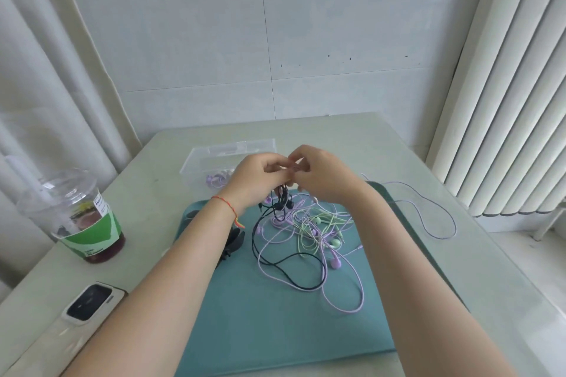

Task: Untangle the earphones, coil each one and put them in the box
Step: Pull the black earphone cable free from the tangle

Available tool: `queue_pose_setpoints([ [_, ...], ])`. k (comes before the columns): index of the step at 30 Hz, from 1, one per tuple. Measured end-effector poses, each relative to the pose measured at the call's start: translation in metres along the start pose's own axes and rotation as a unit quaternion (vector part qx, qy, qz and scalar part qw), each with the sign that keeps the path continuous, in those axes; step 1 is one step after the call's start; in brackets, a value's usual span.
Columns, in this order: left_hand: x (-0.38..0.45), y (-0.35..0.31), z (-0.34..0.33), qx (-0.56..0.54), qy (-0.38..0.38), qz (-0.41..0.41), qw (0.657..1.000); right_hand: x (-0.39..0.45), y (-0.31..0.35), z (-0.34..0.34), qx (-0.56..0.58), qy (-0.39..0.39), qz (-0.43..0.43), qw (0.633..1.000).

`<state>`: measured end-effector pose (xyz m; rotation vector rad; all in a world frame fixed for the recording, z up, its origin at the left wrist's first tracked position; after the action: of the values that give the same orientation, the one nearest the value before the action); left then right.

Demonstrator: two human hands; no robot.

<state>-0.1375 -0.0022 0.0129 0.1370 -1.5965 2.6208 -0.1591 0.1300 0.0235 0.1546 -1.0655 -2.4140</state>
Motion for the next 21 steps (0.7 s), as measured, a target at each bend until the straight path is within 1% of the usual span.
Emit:
queue_pose_setpoints([
  [3,-0.004,0.006,0.006,-0.106,-0.012,0.024,0.994,0.000,-0.004,0.008,-0.038,-0.028,-0.020,0.999],
  [5,-0.006,0.014,0.011,-0.117,-0.026,0.014,0.993,-0.001,-0.005,0.011,-0.056,-0.025,-0.025,0.998],
  [8,-0.005,0.023,0.013,-0.024,-0.078,-0.007,0.997,-0.002,-0.005,0.010,-0.082,-0.013,-0.022,0.996],
  [11,-0.006,0.025,0.013,0.080,-0.149,-0.019,0.985,-0.001,-0.008,0.008,-0.087,-0.016,-0.024,0.996],
  [12,-0.006,0.027,0.014,0.089,-0.159,-0.016,0.983,-0.001,-0.009,0.008,-0.081,-0.018,-0.026,0.996],
  [13,-0.006,0.029,0.014,0.083,-0.153,-0.011,0.985,-0.001,-0.011,0.008,-0.076,-0.021,-0.029,0.996],
  [16,-0.006,0.038,0.013,0.007,-0.096,0.034,0.995,-0.001,-0.014,0.011,-0.078,-0.028,-0.042,0.996],
  [17,-0.006,0.037,0.013,-0.027,-0.090,0.049,0.994,0.000,-0.014,0.012,-0.072,-0.028,-0.044,0.996],
  [18,-0.005,0.038,0.015,-0.070,-0.101,0.060,0.991,0.000,-0.014,0.011,-0.063,-0.023,-0.045,0.997],
  [19,-0.005,0.037,0.017,-0.119,-0.130,0.065,0.982,0.000,-0.012,0.009,-0.060,-0.011,-0.043,0.997],
  [21,-0.007,0.036,0.026,-0.200,-0.223,0.057,0.952,-0.001,-0.008,0.006,-0.074,0.016,-0.038,0.996],
])
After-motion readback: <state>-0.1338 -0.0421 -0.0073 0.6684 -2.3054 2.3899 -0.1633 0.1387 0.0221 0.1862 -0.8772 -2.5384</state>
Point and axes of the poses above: each hand's wrist, its own x-axis towards the middle knuckle, its own z-axis out of the back of the hand, y = z × x, the point moved 5 cm from there along x, towards the middle knuckle, and after that the axes turned 2 degrees about y, right-handed, at the moved point
